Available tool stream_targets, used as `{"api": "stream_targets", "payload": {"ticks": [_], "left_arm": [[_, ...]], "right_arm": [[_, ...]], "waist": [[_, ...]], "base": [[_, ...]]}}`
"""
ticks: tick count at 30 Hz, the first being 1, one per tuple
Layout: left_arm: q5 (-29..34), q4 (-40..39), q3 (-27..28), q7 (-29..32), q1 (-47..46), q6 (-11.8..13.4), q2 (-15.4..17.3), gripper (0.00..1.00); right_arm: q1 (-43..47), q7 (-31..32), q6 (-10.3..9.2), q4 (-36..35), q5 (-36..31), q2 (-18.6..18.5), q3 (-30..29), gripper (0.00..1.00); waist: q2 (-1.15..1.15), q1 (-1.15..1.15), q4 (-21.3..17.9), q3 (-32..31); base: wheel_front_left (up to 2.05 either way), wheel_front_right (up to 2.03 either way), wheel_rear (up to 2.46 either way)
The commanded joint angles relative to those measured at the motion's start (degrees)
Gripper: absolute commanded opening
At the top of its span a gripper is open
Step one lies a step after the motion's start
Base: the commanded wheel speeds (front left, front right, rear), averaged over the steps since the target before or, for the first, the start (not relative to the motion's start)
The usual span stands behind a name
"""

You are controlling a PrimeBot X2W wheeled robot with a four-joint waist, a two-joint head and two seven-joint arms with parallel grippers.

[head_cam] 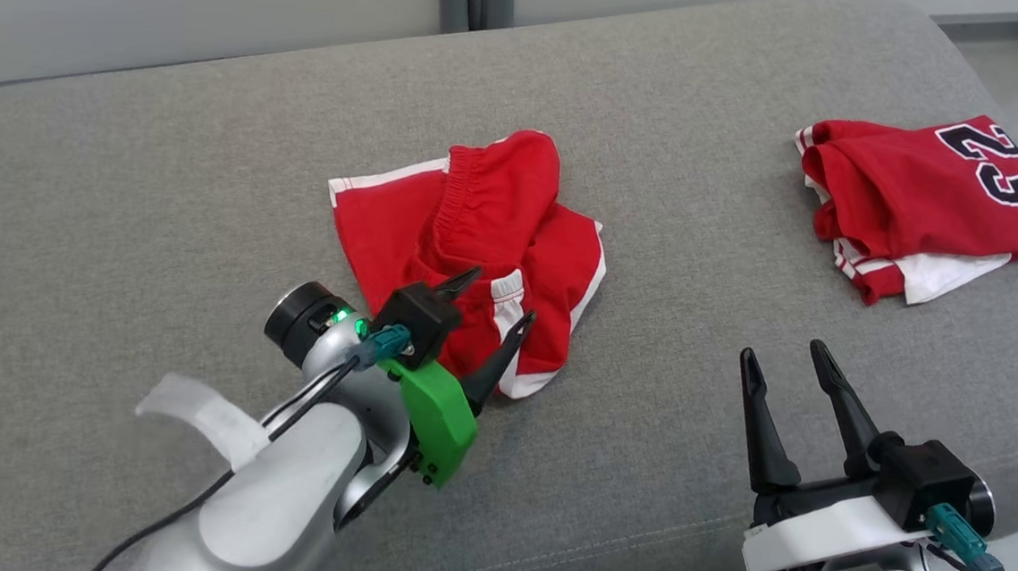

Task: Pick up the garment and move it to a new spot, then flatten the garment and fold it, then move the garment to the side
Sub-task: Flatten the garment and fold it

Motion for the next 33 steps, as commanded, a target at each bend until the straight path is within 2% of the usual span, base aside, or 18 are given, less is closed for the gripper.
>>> {"api": "stream_targets", "payload": {"ticks": [1,6,14,15,16,18,22,25,29,33], "left_arm": [[0.5,1.5,-1.8,1.7,-2.9,-0.1,1.2,1.0],[2.0,5.6,-4.7,6.4,-8.3,-0.1,1.3,1.0],[2.7,10.0,-6.7,13.8,-12.2,0.3,0.1,1.0],[2.0,10.2,-7.0,15.5,-12.4,0.3,-0.2,0.81],[1.9,9.9,-7.1,16.1,-12.4,0.4,-0.2,0.42],[1.8,9.4,-7.4,17.3,-12.1,0.6,0.0,0.0],[1.5,7.1,-7.8,19.4,-10.9,0.9,0.9,0.0],[-0.2,3.6,-6.6,17.8,-10.2,0.8,0.9,0.0],[-6.1,-0.6,-2.9,15.6,-9.4,0.6,-1.4,0.0],[-9.5,-2.6,0.2,14.2,-12.1,1.1,-3.7,0.0]], "right_arm": [[-0.9,-0.2,-0.07,-0.2,0.1,0.0,0.1,1.0],[-1.7,-0.2,-0.07,-0.2,0.1,0.2,0.6,1.0],[-2.3,-0.2,-0.07,-0.2,0.1,0.2,1.1,1.0],[-2.3,-0.2,-0.07,-0.1,0.0,0.2,1.3,1.0],[-2.3,-0.2,-0.07,-0.1,0.0,0.2,1.3,1.0],[-2.4,-0.2,-0.07,-0.1,0.0,0.2,1.4,1.0],[-2.3,-0.2,-0.07,-0.1,-0.1,0.1,1.4,1.0],[-2.0,-0.2,-0.07,-0.1,-0.1,0.0,1.3,1.0],[-1.9,-0.2,-0.07,0.4,-0.1,-0.1,1.4,1.0],[-2.4,-0.2,-0.07,0.9,0.1,0.0,2.2,1.0]], "waist": [[0.0,0.0,-3.0,3.2],[0.0,0.0,-3.6,4.3],[0.0,0.0,-3.6,5.3],[0.0,0.0,-3.6,5.3],[0.0,0.0,-3.7,5.3],[0.0,0.0,-3.7,5.2],[0.0,0.0,-3.6,4.9],[0.0,0.0,-3.3,4.5],[0.0,0.0,-3.1,3.8],[0.0,0.0,-3.4,2.9]], "base": [[0.0,0.0,0.0],[0.0,0.0,0.0],[0.0,0.0,0.0],[0.0,0.0,0.0],[0.0,0.0,0.0],[0.0,0.0,0.0],[0.0,0.0,0.0],[0.0,0.0,0.0],[0.0,0.0,0.0],[0.0,0.0,0.0]]}}
